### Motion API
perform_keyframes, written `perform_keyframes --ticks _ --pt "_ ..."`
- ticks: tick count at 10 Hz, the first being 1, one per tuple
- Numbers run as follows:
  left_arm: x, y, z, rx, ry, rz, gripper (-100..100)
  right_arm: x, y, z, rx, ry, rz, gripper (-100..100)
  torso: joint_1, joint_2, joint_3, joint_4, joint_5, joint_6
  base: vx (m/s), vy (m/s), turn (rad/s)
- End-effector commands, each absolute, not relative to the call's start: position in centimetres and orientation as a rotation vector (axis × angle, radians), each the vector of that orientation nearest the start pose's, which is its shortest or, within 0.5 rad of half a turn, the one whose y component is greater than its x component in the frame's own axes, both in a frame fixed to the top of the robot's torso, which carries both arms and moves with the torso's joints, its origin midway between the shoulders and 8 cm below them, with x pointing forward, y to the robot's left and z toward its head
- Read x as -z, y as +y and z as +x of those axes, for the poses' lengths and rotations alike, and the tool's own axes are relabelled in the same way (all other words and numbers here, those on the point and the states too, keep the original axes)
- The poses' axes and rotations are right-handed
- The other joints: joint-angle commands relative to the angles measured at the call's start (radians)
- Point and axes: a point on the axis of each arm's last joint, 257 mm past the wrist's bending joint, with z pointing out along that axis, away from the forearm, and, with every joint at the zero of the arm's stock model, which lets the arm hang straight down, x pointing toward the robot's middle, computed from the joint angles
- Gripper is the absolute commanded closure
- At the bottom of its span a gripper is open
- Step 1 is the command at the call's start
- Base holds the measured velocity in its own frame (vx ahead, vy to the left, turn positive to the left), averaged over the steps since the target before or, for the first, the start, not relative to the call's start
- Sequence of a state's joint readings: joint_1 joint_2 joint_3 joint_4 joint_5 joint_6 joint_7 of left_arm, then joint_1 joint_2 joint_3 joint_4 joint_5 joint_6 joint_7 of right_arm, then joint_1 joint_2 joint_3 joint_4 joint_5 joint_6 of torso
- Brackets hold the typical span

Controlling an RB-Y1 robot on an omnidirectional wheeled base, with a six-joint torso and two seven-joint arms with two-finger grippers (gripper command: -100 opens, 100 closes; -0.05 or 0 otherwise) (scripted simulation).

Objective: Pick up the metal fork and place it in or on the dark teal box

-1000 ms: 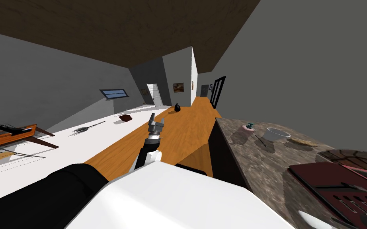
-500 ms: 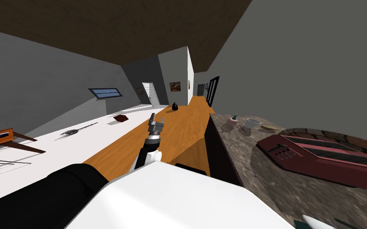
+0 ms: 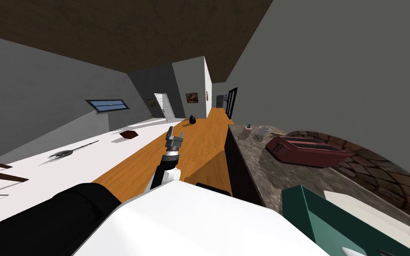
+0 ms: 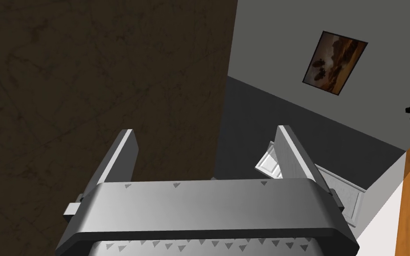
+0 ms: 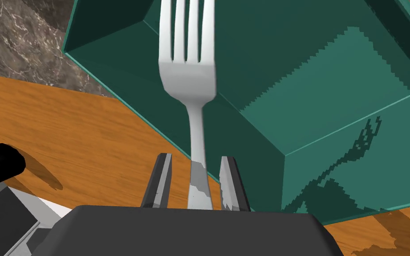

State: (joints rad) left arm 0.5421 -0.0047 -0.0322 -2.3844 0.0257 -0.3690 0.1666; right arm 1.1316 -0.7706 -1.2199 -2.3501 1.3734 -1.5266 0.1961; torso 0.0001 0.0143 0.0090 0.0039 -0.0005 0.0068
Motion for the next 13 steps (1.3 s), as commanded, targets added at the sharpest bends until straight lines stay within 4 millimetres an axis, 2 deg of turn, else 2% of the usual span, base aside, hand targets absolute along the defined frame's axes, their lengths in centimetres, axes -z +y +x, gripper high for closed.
perform_keyframes --ticks 1,2,6,7,8,13 --pt "-3.2 27.6 34.3 1.475 0.586 -0.800 0 14.7 -44.0 11.0 0.186 1.981 -1.918 100 0.000 0.000 0.000 0.000 0.000 0.000 -0.077 -0.019 -0.027" --pt "-3.2 27.6 34.3 1.475 0.586 -0.800 0 14.7 -44.0 10.9 0.182 1.982 -1.918 -100 0.002 -0.006 -0.004 -0.001 0.000 -0.001 -0.018 -0.004 -0.001" --pt "-3.2 27.6 34.3 1.475 0.586 -0.800 0 14.7 -44.0 10.9 0.182 1.983 -1.917 -100 0.004 -0.016 -0.009 -0.004 0.001 -0.002 -0.002 0.000 0.000" --pt "-3.2 27.6 34.3 1.475 0.586 -0.800 0 14.7 -44.0 10.8 0.180 1.984 -1.918 0 0.004 -0.017 -0.010 -0.004 0.001 -0.002 0.000 0.000 0.000" --pt "-3.2 27.6 34.3 1.475 0.586 -0.800 0 13.8 -45.0 11.2 0.188 2.022 -1.885 -100 0.004 -0.017 -0.010 -0.004 0.001 -0.002 -0.084 0.018 0.189" --pt "-3.2 27.6 34.3 1.475 0.586 -0.800 0 11.1 -47.2 12.2 0.210 2.103 -1.798 -100 0.005 -0.011 -0.007 -0.002 0.002 -0.003 -0.118 0.017 0.198"
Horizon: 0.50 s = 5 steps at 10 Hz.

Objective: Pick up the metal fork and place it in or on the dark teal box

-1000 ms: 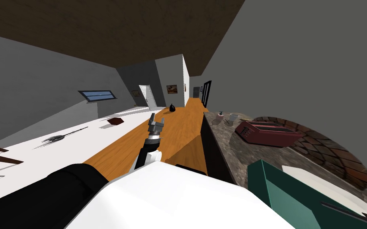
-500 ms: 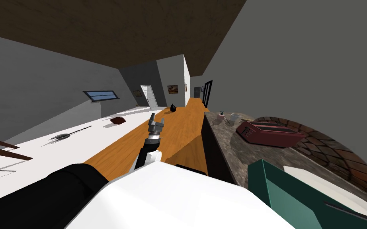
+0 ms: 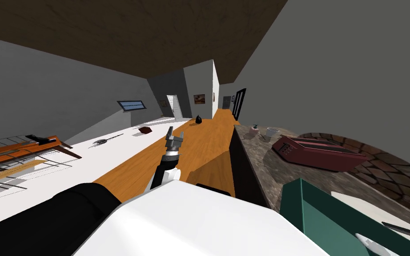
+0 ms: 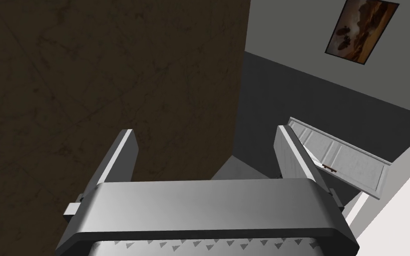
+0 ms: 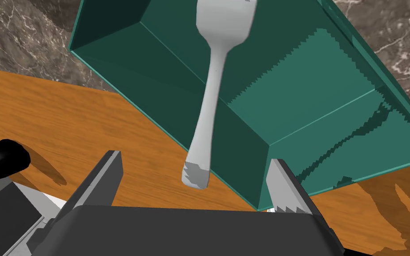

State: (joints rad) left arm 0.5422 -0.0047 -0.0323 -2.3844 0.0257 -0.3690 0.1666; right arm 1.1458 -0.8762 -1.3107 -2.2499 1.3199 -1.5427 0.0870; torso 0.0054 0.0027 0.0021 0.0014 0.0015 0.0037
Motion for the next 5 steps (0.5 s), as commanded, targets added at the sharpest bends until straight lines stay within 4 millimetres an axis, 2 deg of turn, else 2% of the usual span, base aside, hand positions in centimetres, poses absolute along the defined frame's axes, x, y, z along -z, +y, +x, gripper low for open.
perform_keyframes --ticks 1,3,4,5 --pt "-3.2 27.6 34.3 1.475 0.586 -0.800 0 10.6 -47.6 12.4 0.214 2.117 -1.780 -100 0.000 0.000 0.000 0.000 0.000 0.000 -0.108 0.025 0.177" --pt "-3.2 27.6 34.3 1.475 0.586 -0.800 0 9.4 -48.3 13.0 0.224 2.142 -1.744 -100 0.000 0.000 0.000 0.000 0.000 0.000 -0.100 0.028 0.184" --pt "-3.2 27.6 34.3 1.475 0.586 -0.800 0 9.9 -48.2 12.8 0.222 2.134 -1.756 -100 0.000 -0.001 0.000 0.000 0.000 0.000 -0.037 0.010 0.030" --pt "-3.2 27.6 34.3 1.475 0.586 -0.800 0 9.9 -48.2 12.8 0.222 2.136 -1.753 0 -0.001 -0.003 -0.002 0.000 0.000 0.001 -0.007 0.002 -0.008"
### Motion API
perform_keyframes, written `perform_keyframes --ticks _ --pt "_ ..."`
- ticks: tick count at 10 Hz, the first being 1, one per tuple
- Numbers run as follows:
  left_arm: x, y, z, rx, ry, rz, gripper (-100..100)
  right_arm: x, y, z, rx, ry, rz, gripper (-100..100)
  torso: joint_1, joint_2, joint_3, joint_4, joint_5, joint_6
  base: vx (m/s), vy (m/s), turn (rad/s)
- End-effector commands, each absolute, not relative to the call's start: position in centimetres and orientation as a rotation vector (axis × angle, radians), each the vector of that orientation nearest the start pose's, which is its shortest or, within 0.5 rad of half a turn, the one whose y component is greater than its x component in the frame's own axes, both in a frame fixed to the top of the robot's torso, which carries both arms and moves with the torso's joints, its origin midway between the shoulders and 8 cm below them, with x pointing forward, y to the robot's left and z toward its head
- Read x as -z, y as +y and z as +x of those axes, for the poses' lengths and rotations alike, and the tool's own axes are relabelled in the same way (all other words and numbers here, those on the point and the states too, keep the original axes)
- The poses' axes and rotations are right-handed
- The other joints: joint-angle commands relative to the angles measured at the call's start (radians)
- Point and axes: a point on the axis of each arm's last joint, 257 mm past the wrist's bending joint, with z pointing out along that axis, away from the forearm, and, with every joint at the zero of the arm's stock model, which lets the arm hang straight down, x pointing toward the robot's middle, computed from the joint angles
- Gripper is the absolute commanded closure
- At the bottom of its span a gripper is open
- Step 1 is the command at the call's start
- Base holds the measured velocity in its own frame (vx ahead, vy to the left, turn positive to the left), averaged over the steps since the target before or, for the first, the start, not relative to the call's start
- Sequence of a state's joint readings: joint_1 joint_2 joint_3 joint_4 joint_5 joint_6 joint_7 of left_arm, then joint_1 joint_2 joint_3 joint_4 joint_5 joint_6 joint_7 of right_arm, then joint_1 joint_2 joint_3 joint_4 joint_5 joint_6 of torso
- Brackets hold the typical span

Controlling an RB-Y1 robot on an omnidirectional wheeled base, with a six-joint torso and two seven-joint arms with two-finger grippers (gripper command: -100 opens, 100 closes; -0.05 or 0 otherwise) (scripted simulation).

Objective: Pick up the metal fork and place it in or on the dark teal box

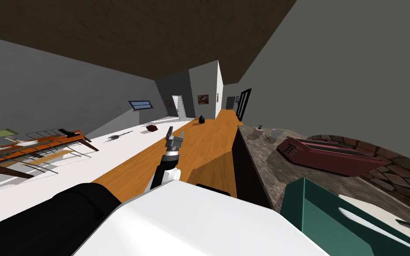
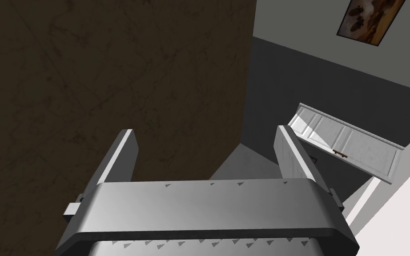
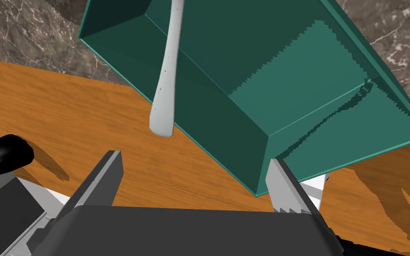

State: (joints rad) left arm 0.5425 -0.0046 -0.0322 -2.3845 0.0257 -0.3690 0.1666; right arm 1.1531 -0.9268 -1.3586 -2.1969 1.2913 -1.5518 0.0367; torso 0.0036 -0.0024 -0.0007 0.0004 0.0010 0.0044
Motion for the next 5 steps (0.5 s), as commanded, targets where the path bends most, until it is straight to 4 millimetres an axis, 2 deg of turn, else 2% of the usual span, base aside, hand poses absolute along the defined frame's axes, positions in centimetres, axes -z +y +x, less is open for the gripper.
perform_keyframes --ticks 1,5 --pt "-3.21 27.61 34.26 1.475 0.586 -0.800 0 9.90 -48.23 12.81 0.221 2.136 -1.753 0 0.000 0.000 0.000 0.000 0.000 0.000 0.000 0.000 0.000" --pt "-3.21 27.61 34.26 1.475 0.586 -0.800 0 9.90 -48.23 12.81 0.221 2.136 -1.753 0 0.000 -0.002 -0.001 0.000 0.000 0.000 0.000 0.000 0.000"
